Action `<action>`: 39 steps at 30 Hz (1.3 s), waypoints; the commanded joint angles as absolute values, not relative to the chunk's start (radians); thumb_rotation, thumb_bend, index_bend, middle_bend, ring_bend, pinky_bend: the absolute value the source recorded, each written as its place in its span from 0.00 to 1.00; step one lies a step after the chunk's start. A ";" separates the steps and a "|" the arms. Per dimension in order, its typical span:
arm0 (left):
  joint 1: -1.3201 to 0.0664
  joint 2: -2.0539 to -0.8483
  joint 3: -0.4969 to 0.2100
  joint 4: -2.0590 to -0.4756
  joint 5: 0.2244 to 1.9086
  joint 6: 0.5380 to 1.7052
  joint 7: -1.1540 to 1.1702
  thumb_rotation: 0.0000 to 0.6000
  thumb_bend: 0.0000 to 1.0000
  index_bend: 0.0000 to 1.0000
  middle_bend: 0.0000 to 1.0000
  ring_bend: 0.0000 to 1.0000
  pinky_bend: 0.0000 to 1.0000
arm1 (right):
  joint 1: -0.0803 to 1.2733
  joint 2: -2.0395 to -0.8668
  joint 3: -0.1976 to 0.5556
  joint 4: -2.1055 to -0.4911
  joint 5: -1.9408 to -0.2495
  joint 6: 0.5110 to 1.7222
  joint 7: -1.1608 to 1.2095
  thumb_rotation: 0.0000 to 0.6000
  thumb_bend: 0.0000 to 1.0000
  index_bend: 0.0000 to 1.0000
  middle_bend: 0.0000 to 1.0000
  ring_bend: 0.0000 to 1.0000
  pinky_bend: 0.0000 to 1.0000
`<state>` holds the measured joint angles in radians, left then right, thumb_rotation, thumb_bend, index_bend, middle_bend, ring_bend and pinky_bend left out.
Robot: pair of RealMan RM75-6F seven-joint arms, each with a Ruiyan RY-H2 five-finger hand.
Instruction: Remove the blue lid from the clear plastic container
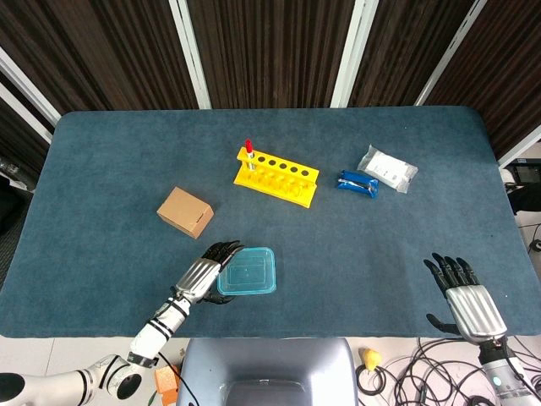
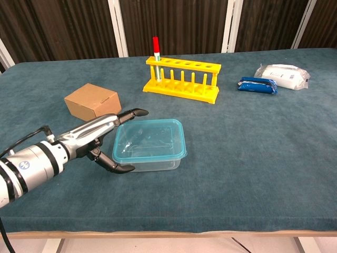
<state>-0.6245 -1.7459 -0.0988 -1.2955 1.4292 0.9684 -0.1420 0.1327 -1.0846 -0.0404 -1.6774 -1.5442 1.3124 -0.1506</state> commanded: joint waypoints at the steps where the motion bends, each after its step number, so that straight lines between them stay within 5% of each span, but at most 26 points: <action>1: -0.627 -1.747 -0.097 -1.296 1.431 0.970 -0.143 1.00 0.21 0.00 0.00 0.00 0.00 | 0.133 -1.085 -0.041 -1.678 -1.544 1.311 -0.150 1.00 0.15 0.00 0.00 0.00 0.00; 9: -0.628 -1.762 -0.084 -1.285 1.431 0.970 -0.147 1.00 0.21 0.02 0.00 0.00 0.00 | 0.142 -1.098 -0.045 -1.679 -1.542 1.289 -0.172 1.00 0.15 0.00 0.00 0.00 0.00; 14: -0.628 -1.789 -0.071 -1.248 1.452 0.993 -0.142 1.00 0.23 0.22 0.01 0.00 0.03 | 0.151 -1.118 -0.051 -1.685 -1.552 1.275 -0.210 1.00 0.15 0.00 0.00 0.00 0.00; 19: -0.629 -1.817 -0.048 -1.209 1.483 1.012 -0.102 1.00 0.25 0.41 0.14 0.07 0.08 | 0.185 -1.165 -0.045 -1.686 -1.574 1.240 -0.243 1.00 0.15 0.00 0.00 0.00 0.00; 27: -0.625 -1.862 -0.039 -1.159 1.492 1.026 -0.097 1.00 0.28 0.50 0.25 0.13 0.18 | 0.311 -1.329 0.031 -1.636 -1.552 1.115 -0.317 1.00 0.15 0.01 0.00 0.00 0.00; 33: -0.625 -1.869 -0.037 -1.152 1.493 1.031 -0.089 1.00 0.28 0.51 0.26 0.14 0.19 | 0.417 -1.507 0.072 -1.548 -1.557 1.035 -0.302 1.00 0.15 0.17 0.00 0.00 0.00; 39: -0.624 -1.867 -0.039 -1.156 1.489 1.032 -0.074 1.00 0.28 0.51 0.26 0.14 0.20 | 0.466 -1.664 0.081 -1.454 -1.625 1.086 -0.296 1.00 0.15 0.36 0.00 0.00 0.00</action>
<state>-0.6238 -1.8677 -0.0384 -1.1549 1.4895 1.0316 -0.0742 0.4388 -1.6148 0.0713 -1.4922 -1.5965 1.0678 -0.3024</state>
